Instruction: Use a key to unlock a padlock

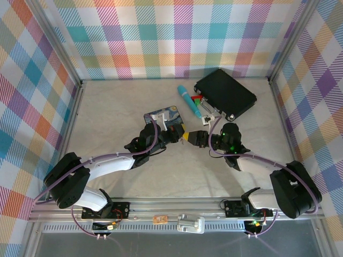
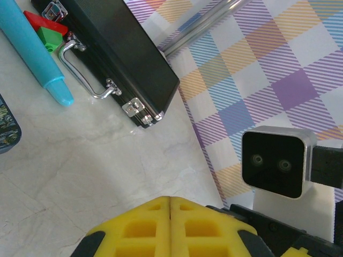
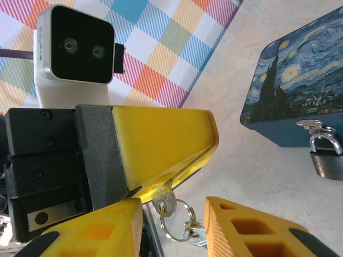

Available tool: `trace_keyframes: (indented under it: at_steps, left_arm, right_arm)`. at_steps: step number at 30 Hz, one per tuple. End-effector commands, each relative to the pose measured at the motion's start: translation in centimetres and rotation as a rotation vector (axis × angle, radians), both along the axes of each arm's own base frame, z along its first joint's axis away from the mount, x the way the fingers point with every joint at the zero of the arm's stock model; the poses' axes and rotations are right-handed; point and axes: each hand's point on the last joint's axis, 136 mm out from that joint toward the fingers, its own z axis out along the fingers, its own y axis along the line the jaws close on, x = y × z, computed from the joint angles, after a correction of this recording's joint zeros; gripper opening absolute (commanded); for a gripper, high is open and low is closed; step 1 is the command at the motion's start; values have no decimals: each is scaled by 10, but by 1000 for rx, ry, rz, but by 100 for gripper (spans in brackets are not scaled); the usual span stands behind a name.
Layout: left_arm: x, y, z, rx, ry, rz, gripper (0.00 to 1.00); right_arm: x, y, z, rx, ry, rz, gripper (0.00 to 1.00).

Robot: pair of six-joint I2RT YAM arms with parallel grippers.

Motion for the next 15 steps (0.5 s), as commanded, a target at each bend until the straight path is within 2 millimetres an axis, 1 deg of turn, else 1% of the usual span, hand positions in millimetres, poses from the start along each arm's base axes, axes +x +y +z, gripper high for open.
trace_keyframes:
  at_steps: [1, 7, 11, 13, 15]
  left_arm:
    - [1, 0, 24, -56, -64, 2, 0]
    - [1, -5, 25, -108, -56, -6, 0]
    - [0, -7, 25, -141, -48, -12, 0]
    - [-1, -9, 26, -159, -40, -24, 0]
    - [-4, -10, 25, -170, -32, -36, 0]
  right_arm:
    - [-7, 3, 14, 69, -33, 43, 34]
    - [-6, 6, 17, 101, -34, 61, 30]
    - [-4, 8, 14, 108, -17, 64, 26]
    - [-3, 8, 13, 117, -18, 61, 21]
    - [-2, 8, 12, 119, -25, 61, 13]
